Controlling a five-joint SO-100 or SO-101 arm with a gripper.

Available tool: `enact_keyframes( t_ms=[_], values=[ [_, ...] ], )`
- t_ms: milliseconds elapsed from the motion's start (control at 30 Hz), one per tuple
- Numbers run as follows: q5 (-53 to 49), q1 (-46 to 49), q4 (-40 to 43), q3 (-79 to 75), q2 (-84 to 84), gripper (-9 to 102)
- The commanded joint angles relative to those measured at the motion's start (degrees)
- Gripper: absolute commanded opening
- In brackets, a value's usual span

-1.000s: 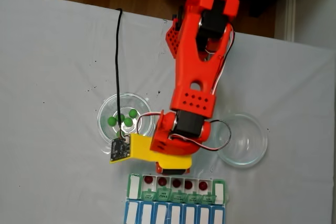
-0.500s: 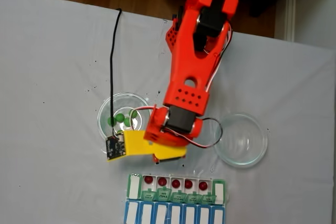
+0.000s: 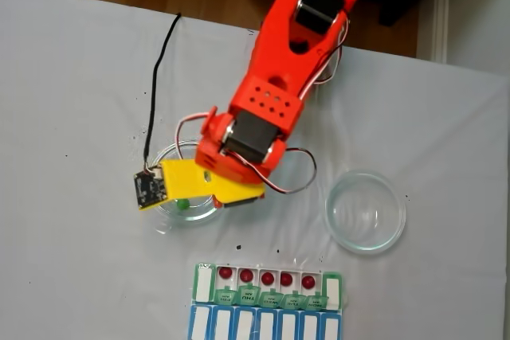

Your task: Sort medicines into box.

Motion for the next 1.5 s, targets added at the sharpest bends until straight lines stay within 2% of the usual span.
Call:
enact_keyframes(
  t_ms=[0, 233, 533, 1000, 1267, 1467],
  values=[
    [-3.0, 3.1, 1.1, -3.1, 3.3, 3],
    [-6.9, 6.2, 3.0, -0.7, 4.3, 2],
    [-14.5, 9.1, 14.1, -19.3, -21.3, 2],
    [-21.9, 10.6, 1.9, -10.2, -21.4, 2],
    [-16.3, 5.9, -10.8, 1.2, -14.0, 2],
    [-12.3, 4.5, -14.9, 3.5, -11.1, 2]
  ],
)
